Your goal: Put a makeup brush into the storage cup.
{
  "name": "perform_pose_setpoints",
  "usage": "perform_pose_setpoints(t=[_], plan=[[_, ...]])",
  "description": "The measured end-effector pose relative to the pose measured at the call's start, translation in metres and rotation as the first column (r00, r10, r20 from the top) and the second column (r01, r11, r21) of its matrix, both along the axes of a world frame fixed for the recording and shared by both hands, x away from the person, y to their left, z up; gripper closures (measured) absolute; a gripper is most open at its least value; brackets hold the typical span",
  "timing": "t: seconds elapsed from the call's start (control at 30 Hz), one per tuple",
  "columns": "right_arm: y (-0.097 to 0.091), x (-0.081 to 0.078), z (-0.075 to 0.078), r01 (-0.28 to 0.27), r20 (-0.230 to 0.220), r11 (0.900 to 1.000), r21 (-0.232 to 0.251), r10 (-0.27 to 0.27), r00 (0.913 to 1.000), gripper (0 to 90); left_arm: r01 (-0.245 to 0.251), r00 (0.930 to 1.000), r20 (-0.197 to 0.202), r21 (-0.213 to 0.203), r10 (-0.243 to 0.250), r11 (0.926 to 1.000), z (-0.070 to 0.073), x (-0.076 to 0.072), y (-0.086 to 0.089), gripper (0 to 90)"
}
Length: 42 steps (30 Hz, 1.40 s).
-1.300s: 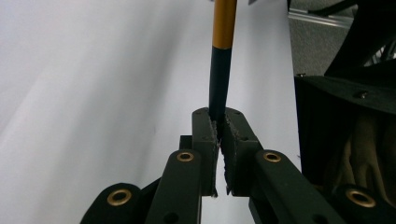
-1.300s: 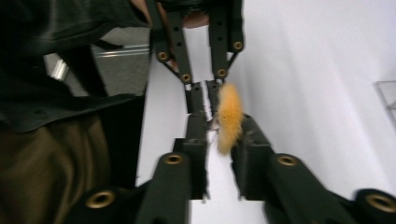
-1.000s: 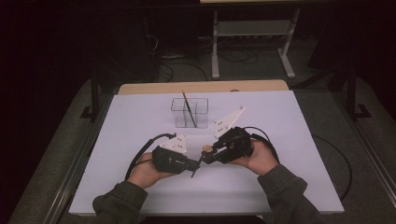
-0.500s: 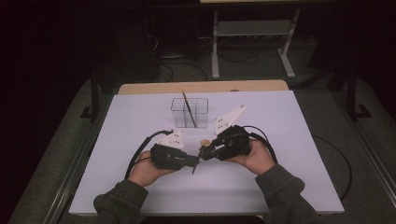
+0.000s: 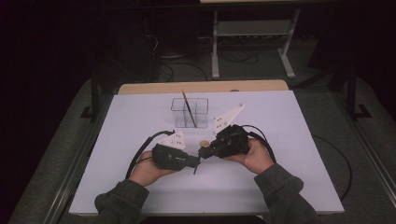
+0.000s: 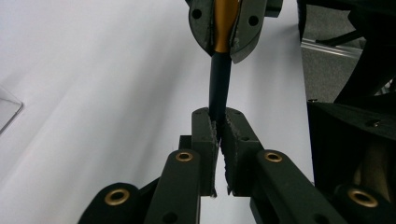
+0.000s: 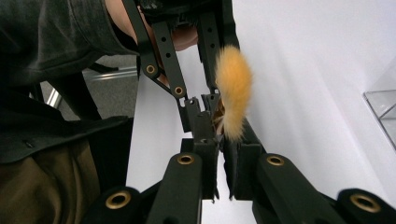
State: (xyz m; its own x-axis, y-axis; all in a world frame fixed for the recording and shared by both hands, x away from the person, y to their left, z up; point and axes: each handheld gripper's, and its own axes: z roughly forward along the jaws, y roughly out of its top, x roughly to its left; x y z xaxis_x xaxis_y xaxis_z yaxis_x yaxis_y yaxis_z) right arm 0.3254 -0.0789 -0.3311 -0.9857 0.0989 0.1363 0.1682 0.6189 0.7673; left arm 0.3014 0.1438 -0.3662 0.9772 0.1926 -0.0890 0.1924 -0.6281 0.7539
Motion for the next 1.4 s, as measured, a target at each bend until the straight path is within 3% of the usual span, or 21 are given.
perform_pose_setpoints(t=[0.4,0.53,0.67,1.4], plan=[[-0.007,0.006,0.001,0.006,-0.007,0.9976,-0.069,-0.007,1.0,83.2,-0.035,0.9994,0.0,0.002,0.035,0.9994,-0.004,-0.003,0.013,73.7],[-0.011,0.009,0.002,0.019,-0.015,0.9957,-0.09,-0.021,0.9997,83.3,-0.056,0.9982,0.023,0.012,0.056,0.9984,-0.004,-0.005,0.016,72.2],[-0.015,0.012,0.002,0.026,-0.03,0.9949,-0.098,-0.029,0.9991,83.2,-0.074,0.9965,0.039,0.015,0.074,0.9971,-0.006,-0.006,0.021,71.7],[-0.03,0.027,0.002,0.068,-0.038,0.9855,-0.155,-0.075,0.9964,83.3,-0.16,0.9865,0.037,0.01,0.159,0.9871,-0.017,-0.017,0.056,67.3]])
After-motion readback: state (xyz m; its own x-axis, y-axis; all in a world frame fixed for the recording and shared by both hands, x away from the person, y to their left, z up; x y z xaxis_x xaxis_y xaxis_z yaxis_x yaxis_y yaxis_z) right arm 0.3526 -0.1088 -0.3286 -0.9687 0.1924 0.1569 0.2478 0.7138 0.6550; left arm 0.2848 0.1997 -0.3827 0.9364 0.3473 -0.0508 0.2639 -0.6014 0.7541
